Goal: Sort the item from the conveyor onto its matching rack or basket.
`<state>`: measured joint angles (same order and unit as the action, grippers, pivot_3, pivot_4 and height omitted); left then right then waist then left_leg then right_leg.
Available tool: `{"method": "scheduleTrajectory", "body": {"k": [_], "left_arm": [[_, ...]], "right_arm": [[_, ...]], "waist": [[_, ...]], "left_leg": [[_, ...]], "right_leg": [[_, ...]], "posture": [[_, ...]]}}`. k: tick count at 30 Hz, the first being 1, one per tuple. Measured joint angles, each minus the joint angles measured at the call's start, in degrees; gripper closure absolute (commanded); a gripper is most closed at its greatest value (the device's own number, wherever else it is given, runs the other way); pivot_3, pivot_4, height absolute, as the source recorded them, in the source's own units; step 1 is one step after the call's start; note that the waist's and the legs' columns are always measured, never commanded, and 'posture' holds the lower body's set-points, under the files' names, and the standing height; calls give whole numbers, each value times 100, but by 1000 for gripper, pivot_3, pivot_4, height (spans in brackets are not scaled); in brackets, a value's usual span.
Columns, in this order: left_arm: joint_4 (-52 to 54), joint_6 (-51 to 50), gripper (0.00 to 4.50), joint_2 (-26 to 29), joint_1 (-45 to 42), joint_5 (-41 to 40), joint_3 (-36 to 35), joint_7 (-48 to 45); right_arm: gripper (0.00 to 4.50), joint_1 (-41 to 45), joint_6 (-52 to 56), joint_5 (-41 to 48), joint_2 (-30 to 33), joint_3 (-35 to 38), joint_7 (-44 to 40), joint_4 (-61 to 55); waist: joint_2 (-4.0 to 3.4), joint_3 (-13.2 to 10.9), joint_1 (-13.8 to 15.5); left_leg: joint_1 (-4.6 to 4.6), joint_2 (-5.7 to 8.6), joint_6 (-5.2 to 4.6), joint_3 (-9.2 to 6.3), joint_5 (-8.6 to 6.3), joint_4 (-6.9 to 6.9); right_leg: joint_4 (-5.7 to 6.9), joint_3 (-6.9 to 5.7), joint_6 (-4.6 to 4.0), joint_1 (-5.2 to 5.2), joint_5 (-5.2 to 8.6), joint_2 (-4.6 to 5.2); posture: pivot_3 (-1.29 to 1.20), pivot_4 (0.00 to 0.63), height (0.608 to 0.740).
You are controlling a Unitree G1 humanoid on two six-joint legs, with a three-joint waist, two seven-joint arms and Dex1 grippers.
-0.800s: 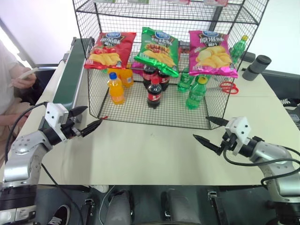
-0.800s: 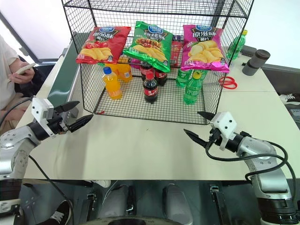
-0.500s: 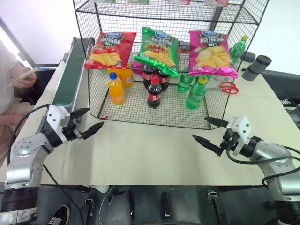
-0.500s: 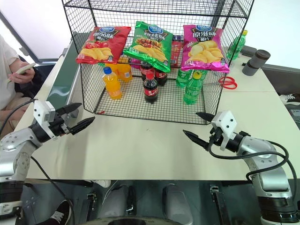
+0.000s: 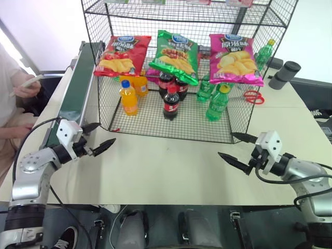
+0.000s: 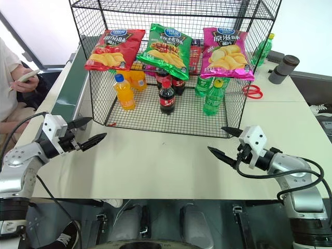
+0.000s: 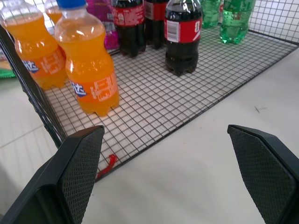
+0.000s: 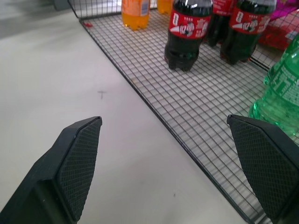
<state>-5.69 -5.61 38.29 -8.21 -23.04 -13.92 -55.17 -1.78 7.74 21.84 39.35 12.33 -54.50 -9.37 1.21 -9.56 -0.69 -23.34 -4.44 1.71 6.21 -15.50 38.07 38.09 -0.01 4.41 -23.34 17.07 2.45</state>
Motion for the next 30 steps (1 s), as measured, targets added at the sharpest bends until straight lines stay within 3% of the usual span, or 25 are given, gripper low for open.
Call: {"method": "scheduleTrajectory", "body": {"k": [30], "left_arm": [[-673,505,0,-182,-765,57,321,-379]], "right_arm": [[33,-452,-475,-122,72,124,140,-6]], "waist": [[0,0,-3]], "left_leg": [[2,1,3,10,2,6]], "right_leg": [[3,-1,1,4,-1,-4]], "posture": [[0,150,740]]}}
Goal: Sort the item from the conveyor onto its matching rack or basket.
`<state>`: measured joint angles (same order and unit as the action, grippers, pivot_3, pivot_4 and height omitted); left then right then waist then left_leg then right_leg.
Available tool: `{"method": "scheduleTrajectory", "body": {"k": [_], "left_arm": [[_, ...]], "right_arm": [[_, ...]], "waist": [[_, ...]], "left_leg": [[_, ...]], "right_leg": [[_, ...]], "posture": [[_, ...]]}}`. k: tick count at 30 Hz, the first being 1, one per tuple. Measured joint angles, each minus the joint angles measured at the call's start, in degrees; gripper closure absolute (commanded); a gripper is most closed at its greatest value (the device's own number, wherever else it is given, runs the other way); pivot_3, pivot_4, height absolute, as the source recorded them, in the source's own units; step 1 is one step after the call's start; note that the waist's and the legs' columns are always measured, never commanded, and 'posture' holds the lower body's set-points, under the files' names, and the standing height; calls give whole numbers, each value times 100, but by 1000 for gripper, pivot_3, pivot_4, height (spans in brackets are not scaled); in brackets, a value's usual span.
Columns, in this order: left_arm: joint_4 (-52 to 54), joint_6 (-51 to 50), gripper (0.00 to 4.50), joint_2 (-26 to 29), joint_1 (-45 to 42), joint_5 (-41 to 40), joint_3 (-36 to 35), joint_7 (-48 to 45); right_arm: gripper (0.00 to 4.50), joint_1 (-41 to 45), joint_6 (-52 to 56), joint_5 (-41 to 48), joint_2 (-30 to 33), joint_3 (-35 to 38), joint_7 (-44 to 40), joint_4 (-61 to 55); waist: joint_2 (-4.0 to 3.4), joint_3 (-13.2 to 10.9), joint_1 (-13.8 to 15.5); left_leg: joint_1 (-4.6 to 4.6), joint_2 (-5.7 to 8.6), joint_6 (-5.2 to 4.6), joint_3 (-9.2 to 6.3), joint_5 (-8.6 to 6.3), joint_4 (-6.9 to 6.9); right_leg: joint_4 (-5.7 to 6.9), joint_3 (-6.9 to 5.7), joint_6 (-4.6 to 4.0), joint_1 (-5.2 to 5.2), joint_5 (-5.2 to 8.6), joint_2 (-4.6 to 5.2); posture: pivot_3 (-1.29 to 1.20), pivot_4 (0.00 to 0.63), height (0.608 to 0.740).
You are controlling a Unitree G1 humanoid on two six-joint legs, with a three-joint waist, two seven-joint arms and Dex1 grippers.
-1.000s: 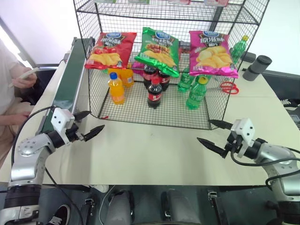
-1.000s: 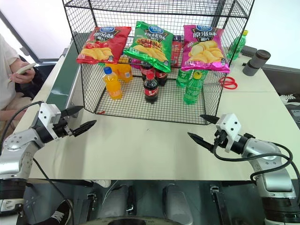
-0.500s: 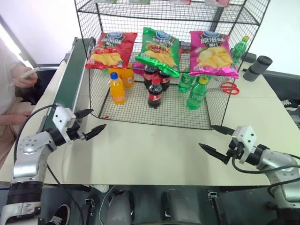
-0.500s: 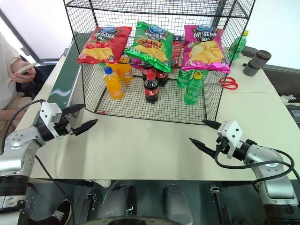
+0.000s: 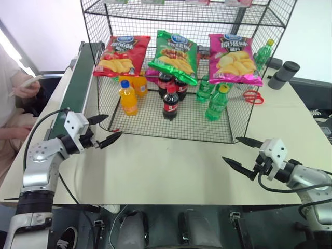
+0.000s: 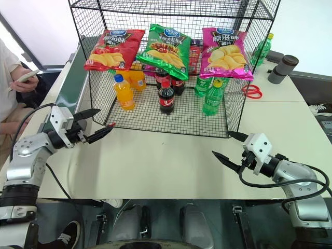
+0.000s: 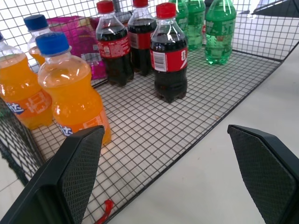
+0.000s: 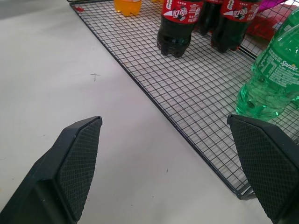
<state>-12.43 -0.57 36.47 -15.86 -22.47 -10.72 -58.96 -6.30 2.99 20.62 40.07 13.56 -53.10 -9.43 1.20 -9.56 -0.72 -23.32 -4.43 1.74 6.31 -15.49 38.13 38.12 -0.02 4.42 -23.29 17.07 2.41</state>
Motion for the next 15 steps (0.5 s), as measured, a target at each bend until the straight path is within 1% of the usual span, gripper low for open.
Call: {"method": "scheduleTrajectory", "body": {"k": [10,15], "left_arm": [[-16,6,0,-67,4,-20,4,36],[152,-18,0,-66,164,-22,5,43]], "right_arm": [[33,4,-78,-37,0,-2,10,24],[33,17,-68,-73,3,-10,-17,24]], "waist": [[0,0,5],[0,0,5]], "left_leg": [[0,0,1,0,0,1],[0,-1,1,0,1,2]], "right_leg": [[0,0,0,1,0,0],[1,0,0,1,0,0]], "posture": [[0,150,740],[0,150,740]]}}
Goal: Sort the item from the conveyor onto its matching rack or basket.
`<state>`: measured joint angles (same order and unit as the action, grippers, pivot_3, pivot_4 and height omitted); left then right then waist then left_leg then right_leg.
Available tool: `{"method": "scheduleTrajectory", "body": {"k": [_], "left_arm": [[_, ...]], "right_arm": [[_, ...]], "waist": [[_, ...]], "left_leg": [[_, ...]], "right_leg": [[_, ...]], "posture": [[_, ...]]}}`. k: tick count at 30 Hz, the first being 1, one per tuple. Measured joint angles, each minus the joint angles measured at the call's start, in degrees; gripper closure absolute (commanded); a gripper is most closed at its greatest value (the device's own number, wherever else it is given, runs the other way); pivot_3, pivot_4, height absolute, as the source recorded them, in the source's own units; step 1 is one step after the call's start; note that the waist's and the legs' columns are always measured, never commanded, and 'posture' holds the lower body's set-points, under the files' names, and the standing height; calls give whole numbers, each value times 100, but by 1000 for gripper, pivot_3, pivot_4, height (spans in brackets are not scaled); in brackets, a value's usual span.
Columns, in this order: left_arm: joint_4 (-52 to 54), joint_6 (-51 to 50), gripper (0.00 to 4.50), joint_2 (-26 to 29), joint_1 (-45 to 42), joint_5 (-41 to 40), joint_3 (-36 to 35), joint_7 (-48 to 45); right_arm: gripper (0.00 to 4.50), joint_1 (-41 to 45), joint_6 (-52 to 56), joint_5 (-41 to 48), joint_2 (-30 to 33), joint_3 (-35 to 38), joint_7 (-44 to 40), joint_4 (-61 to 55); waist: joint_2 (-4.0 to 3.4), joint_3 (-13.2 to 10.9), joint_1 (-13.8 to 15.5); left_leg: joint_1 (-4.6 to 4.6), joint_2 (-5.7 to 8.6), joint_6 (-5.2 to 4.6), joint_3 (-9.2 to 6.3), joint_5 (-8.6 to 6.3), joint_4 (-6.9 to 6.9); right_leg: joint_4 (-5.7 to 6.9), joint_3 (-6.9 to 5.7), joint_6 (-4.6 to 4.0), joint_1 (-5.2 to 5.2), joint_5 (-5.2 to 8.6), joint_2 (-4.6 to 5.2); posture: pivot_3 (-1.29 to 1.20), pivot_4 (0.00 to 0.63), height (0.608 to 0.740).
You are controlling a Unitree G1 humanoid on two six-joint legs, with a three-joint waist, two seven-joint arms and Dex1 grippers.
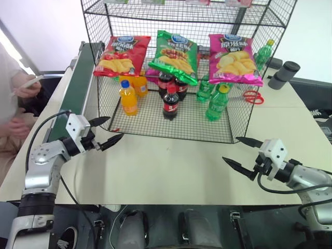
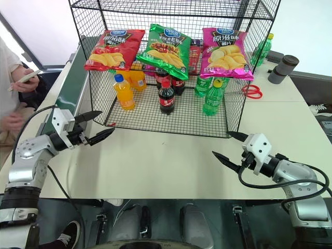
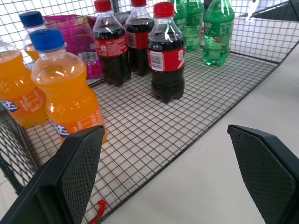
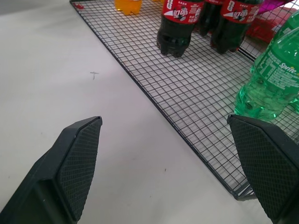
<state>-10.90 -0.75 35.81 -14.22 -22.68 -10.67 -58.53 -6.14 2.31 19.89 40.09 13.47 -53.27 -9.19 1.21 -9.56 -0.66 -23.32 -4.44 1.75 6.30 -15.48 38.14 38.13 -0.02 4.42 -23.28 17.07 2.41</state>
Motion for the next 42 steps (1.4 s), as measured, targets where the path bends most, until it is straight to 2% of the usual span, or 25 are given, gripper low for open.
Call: {"method": "scheduleTrajectory", "body": {"k": [42], "left_arm": [[194,-112,0,1,95,-28,40,152]], "right_arm": [[33,362,25,-112,69,-179,5,132]], "waist": [[0,0,1]], "left_leg": [[2,0,3,-1,2,4]], "right_leg": [[4,0,0,3,0,-2]], "posture": [[0,150,740]]}}
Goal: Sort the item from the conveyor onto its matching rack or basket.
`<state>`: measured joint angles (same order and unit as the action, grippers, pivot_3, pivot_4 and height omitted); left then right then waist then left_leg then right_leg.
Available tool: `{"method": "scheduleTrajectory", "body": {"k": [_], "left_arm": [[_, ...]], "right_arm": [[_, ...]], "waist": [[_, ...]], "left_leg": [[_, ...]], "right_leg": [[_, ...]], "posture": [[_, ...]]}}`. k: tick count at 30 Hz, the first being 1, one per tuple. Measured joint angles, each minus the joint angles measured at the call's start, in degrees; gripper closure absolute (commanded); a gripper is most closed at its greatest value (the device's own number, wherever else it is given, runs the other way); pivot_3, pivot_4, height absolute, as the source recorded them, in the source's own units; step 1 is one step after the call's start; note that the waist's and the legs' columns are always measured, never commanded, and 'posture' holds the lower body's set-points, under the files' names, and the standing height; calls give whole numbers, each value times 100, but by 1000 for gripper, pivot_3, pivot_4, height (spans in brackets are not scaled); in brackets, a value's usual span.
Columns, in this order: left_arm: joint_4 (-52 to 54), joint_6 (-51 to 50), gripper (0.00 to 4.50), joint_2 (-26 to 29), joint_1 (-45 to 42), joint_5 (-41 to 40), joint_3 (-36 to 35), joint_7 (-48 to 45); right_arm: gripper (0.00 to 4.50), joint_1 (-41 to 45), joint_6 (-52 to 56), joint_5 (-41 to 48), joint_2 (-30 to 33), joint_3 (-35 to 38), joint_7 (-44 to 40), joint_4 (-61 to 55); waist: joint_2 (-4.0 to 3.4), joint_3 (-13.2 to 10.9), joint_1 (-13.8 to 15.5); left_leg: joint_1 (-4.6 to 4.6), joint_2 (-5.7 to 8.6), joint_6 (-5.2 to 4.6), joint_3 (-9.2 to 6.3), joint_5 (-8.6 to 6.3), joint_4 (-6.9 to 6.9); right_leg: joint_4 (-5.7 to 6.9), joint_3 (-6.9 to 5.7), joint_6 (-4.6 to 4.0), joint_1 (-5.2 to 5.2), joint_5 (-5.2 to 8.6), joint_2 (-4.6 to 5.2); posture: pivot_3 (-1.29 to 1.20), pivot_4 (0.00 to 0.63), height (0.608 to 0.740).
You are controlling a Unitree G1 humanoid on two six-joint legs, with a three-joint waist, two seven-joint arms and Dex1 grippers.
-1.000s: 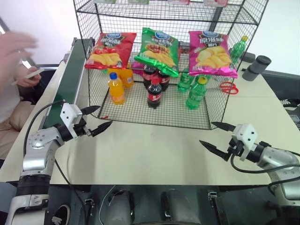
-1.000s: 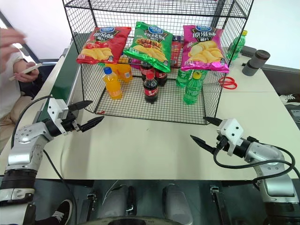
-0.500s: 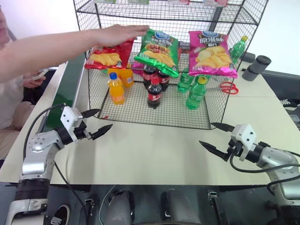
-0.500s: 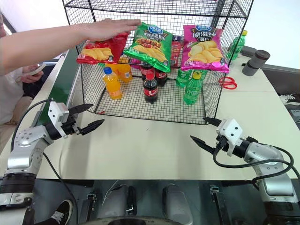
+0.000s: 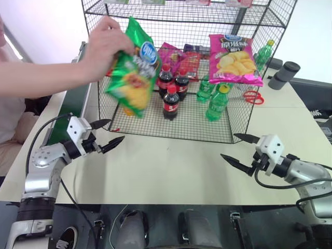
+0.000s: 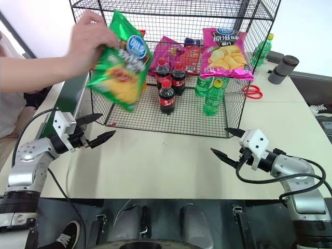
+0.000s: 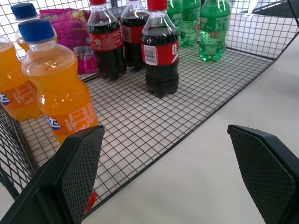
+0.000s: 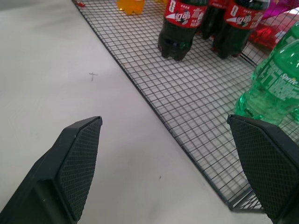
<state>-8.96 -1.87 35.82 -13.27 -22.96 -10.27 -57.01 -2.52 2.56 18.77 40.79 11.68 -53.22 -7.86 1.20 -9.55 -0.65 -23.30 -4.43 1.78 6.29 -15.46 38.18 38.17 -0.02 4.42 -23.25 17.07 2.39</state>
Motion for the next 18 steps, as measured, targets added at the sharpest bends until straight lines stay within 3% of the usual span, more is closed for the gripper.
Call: {"method": "scheduleTrajectory", "body": {"k": [18], "left_arm": [[-23,103,0,9,-91,110,2,-10]], "right_arm": [[33,120,-44,-5,-47,-68,94,85]], "waist": [[0,0,0]], "left_leg": [[0,1,1,0,0,0]], "right_leg": [[1,0,0,0,0,0]], "posture": [[0,150,740]]}}
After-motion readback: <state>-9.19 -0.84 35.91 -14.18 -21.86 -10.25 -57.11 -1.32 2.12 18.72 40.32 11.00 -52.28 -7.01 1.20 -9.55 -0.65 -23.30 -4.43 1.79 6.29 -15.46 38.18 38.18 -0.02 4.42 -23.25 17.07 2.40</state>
